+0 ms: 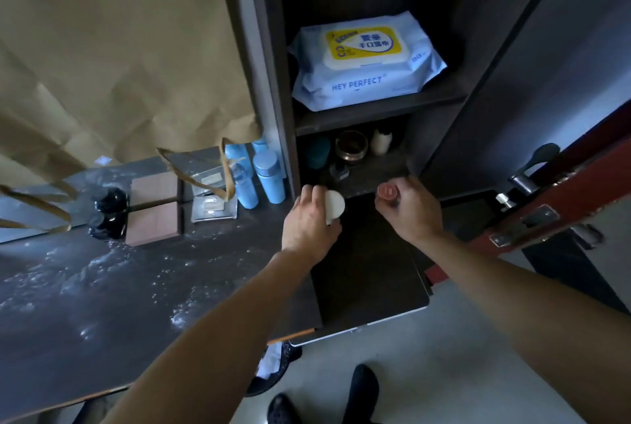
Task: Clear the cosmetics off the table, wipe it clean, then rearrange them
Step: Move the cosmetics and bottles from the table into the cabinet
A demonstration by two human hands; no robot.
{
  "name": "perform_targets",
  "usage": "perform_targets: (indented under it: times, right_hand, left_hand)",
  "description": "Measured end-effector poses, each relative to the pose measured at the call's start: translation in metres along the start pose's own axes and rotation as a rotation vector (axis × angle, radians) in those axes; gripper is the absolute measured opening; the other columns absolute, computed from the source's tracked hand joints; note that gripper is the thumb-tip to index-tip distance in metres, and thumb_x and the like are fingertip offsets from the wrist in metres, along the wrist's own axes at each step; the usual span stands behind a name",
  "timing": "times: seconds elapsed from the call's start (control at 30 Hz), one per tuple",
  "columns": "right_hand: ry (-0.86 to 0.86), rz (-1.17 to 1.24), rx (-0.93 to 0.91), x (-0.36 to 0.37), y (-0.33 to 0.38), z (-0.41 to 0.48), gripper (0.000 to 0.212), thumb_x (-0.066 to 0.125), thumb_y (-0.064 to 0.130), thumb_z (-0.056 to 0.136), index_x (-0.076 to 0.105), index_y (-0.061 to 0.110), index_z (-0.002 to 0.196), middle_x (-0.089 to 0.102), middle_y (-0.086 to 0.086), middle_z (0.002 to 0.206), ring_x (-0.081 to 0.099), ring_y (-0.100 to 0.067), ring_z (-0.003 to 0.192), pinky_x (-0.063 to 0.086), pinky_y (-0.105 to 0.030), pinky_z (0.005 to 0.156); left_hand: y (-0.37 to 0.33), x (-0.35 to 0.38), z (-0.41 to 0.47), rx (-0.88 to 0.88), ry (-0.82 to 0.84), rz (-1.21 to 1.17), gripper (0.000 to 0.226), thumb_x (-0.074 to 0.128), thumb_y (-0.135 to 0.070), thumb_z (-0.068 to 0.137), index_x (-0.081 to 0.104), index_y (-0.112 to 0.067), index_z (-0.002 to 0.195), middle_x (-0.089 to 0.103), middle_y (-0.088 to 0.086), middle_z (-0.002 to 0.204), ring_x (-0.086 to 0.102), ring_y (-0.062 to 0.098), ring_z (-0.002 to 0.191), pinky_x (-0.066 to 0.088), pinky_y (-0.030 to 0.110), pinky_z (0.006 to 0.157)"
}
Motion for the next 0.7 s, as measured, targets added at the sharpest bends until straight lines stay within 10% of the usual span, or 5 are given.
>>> perform_targets:
  times: [0.33, 0.7]
  right_hand:
    - [0.122, -0.095, -0.009, 0.031, -0.01, 0.062, 0.03, 0.063, 0.031, 0.086, 0.06, 0.017, 0.111, 0.058, -0.008, 0.109, 0.062, -0.029, 0.095, 0.047, -0.035, 0.075]
    - [0.098, -0.101, -0.018, 0.041, -0.017, 0.068, 0.048, 0.067, 0.031, 0.083, 0.051, 0.021, 0.127, 0.051, -0.009, 0.123, 0.057, -0.03, 0.107, 0.05, -0.04, 0.082]
  left_hand:
    - [-0.011, 0.034, 0.069, -0.253, 0.208, 0.224, 0.061, 0.066, -0.021, 0.084, 0.036, -0.001, 0.133, 0.046, 0.02, 0.13, 0.048, 0.036, 0.12, 0.041, 0.041, 0.098]
    - [0.0, 0.046, 0.059, -0.188, 0.061, 0.187, 0.065, 0.056, -0.003, 0.085, 0.025, -0.004, 0.142, 0.031, 0.018, 0.139, 0.044, 0.035, 0.119, 0.039, 0.037, 0.1]
Point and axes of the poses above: each hand's wrist, its own z-axis towards the middle knuckle, its own x-axis out of the palm, y = z × x, the point moved 4 cm from there along z, towards the middle knuckle
